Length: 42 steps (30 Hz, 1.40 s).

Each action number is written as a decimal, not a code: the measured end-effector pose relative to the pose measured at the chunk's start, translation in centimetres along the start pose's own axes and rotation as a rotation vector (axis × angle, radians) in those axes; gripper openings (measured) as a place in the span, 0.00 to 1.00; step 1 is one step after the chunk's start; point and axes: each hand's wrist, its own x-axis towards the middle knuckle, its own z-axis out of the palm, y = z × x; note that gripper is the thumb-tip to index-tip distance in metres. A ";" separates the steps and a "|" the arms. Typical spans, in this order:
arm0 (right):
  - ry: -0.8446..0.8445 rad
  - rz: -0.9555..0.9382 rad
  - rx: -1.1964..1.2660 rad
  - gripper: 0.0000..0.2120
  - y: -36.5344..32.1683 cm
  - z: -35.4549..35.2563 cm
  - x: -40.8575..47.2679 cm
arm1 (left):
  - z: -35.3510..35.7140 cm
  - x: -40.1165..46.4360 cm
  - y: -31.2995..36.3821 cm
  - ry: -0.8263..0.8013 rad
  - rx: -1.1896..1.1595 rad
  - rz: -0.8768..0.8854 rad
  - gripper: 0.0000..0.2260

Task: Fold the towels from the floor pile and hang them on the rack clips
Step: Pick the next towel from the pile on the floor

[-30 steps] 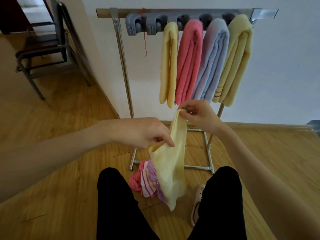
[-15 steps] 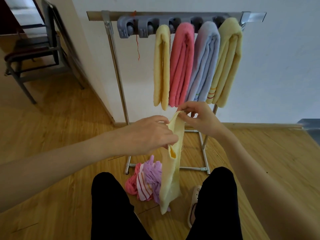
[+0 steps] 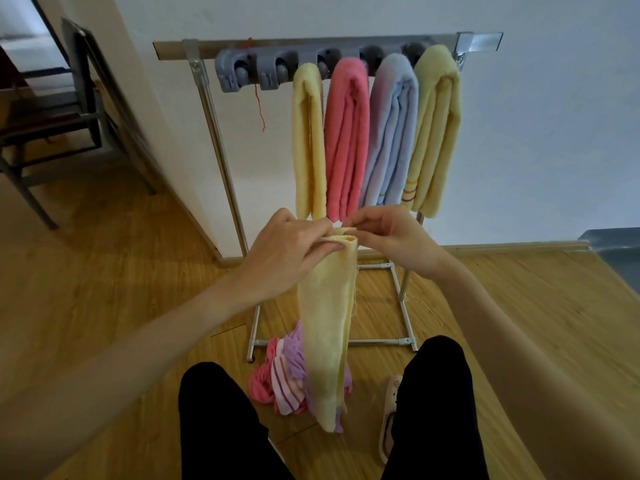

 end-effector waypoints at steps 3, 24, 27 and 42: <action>0.000 0.022 0.080 0.07 -0.2 0.1 -0.1 | 0.1 0.2 0.1 0.026 -0.002 -0.029 0.13; 0.458 0.054 0.031 0.09 1.0 2.4 1.4 | 0.8 0.4 -1.3 0.251 -0.116 -0.191 0.32; 0.441 0.115 0.081 0.10 1.3 3.3 1.3 | 4.0 -3.2 -3.0 0.043 -0.313 -0.466 0.41; 0.881 0.228 0.552 0.08 -2.2 -0.1 1.5 | 15.1 -9.0 -6.8 -0.425 -0.829 -0.924 0.11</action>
